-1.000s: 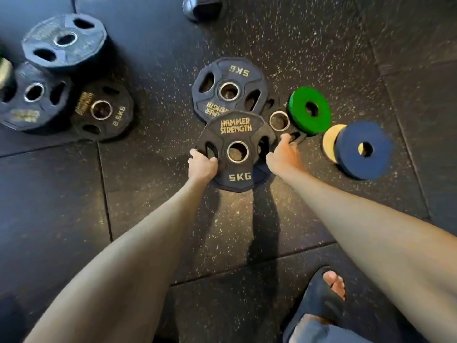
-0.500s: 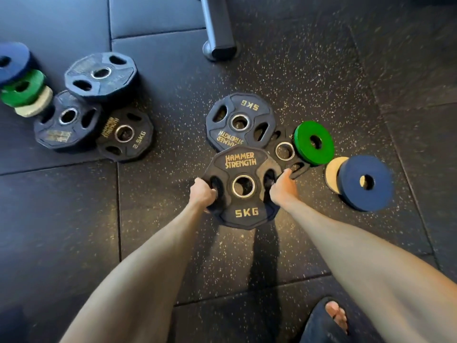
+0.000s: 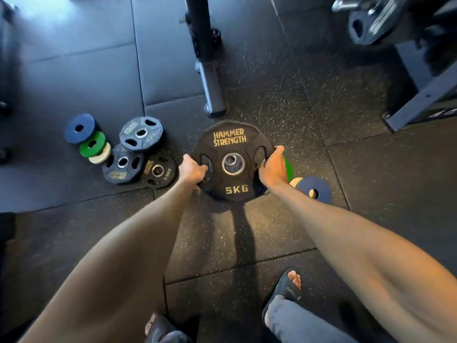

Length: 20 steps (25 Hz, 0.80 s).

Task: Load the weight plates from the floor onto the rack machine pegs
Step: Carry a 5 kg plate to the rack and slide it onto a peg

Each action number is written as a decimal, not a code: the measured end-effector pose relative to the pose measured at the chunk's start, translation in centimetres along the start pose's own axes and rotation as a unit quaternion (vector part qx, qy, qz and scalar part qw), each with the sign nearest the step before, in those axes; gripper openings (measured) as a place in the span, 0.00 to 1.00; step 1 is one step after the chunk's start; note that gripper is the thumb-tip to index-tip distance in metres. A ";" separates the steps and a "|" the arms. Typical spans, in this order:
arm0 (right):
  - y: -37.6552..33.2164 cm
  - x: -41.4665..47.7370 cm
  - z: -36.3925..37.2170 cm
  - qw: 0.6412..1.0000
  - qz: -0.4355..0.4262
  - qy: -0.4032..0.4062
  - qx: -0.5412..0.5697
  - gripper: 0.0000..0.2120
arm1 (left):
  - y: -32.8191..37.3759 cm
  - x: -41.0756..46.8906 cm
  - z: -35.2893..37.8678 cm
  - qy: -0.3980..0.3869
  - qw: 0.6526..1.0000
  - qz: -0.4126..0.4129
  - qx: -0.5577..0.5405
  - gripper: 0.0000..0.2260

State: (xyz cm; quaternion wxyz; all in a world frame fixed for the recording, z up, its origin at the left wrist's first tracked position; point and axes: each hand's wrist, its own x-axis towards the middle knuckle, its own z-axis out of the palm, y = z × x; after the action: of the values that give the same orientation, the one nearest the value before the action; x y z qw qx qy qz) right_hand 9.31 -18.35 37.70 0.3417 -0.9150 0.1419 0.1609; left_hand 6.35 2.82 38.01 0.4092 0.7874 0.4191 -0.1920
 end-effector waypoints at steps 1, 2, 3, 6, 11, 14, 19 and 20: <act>-2.4 -0.5 -3.5 1.000 -0.015 0.010 0.021 0.20 | 3.2 -2.1 -2.1 0.006 1.000 0.007 -0.010 0.22; -4.7 -0.7 -6.9 0.999 -0.026 0.021 0.043 0.20 | 6.4 -4.2 -4.1 0.012 1.000 0.021 -0.017 0.22; -7.1 -0.8 -10.5 0.997 -0.035 0.033 0.063 0.20 | 9.9 -6.3 -6.1 0.018 0.999 0.036 -0.018 0.22; -13.7 -1.2 -21.2 0.988 -0.070 0.071 0.117 0.19 | 20.0 -13.0 -11.2 0.047 0.994 0.100 -0.011 0.22; -24.2 -1.4 -36.9 0.959 -0.128 0.127 0.220 0.21 | 35.3 -22.2 -18.5 0.113 0.968 0.222 -0.034 0.21; -30.9 0.2 -43.7 0.936 -0.168 0.166 0.261 0.22 | 43.9 -24.6 -22.4 0.163 0.942 0.283 -0.076 0.21; -41.3 5.0 -51.3 0.894 -0.207 0.251 0.307 0.19 | 56.2 -24.4 -28.0 0.225 0.900 0.356 -0.112 0.21; -43.3 6.2 -52.5 0.889 -0.211 0.262 0.311 0.18 | 58.4 -24.1 -28.9 0.239 0.890 0.369 -0.119 0.20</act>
State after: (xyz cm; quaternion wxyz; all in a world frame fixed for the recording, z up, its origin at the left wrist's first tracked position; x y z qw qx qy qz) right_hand 41.33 -23.08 97.92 0.5851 -0.7792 0.0723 -0.2130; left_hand 39.06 -4.33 98.89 0.4287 0.8529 0.2033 0.2179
